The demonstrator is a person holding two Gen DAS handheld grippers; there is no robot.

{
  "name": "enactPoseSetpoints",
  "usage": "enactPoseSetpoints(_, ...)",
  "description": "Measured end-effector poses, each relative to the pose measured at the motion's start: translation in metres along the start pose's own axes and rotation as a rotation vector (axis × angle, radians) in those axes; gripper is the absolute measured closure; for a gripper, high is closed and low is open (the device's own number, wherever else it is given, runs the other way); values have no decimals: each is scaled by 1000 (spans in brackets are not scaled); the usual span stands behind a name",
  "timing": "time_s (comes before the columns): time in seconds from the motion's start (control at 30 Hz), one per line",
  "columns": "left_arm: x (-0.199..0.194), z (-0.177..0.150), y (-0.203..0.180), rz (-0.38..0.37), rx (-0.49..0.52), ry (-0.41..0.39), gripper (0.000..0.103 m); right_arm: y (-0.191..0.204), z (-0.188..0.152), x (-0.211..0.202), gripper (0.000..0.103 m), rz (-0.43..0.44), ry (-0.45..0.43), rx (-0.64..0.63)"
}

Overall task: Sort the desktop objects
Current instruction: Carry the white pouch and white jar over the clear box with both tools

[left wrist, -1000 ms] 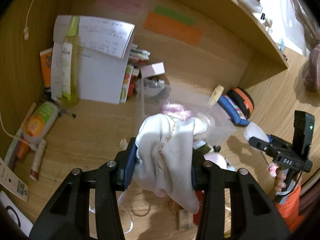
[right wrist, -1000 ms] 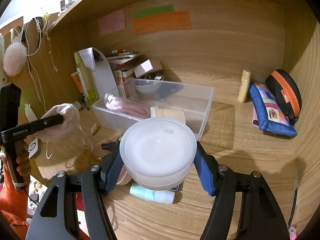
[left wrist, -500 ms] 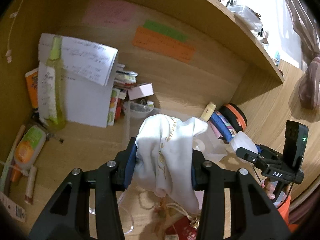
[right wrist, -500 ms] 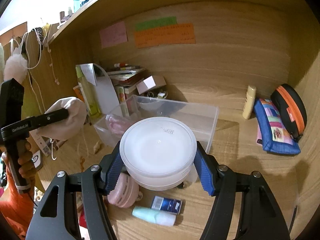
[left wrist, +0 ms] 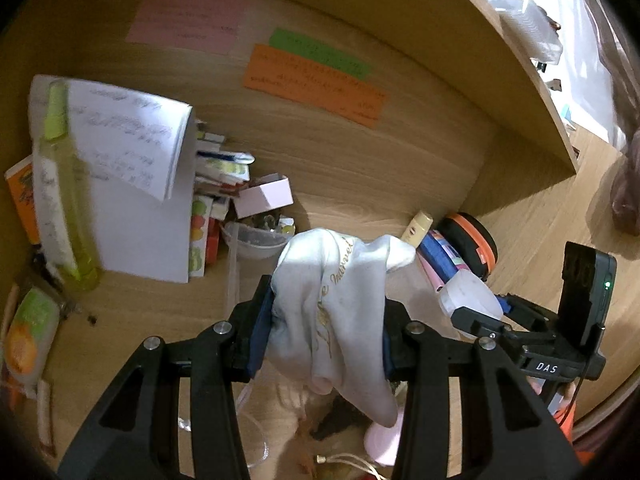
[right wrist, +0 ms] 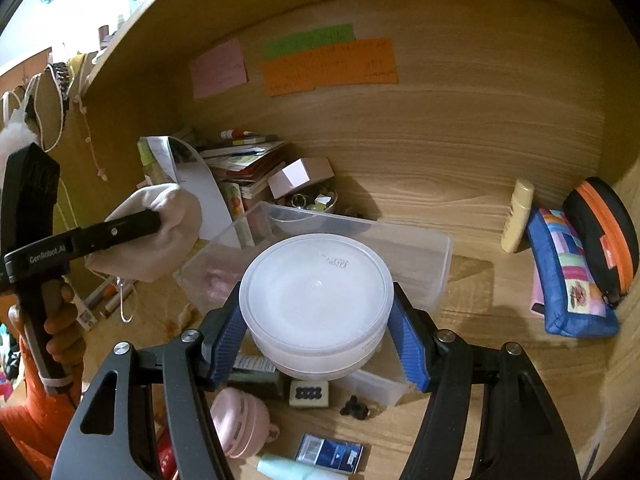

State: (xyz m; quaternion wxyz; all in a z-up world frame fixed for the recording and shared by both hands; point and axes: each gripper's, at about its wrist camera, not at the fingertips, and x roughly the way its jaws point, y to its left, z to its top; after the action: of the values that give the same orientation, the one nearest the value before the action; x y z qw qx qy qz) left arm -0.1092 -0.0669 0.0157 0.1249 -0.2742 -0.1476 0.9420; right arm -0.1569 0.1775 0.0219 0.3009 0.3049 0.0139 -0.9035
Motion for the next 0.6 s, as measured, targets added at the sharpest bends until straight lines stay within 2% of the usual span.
enactPoseSetpoints(0.37, 35, 25, -2, 22, 25, 35, 60, -2, 20, 29, 40, -4, 29, -22)
enactPoseSetpoints(0.5, 50, 26, 1, 30, 17, 52, 60, 0, 26, 46, 40, -22, 49, -58)
enactPoseSetpoints(0.6, 64, 19, 5, 41, 20, 93, 60, -1, 21, 60, 40, -27, 73, -67)
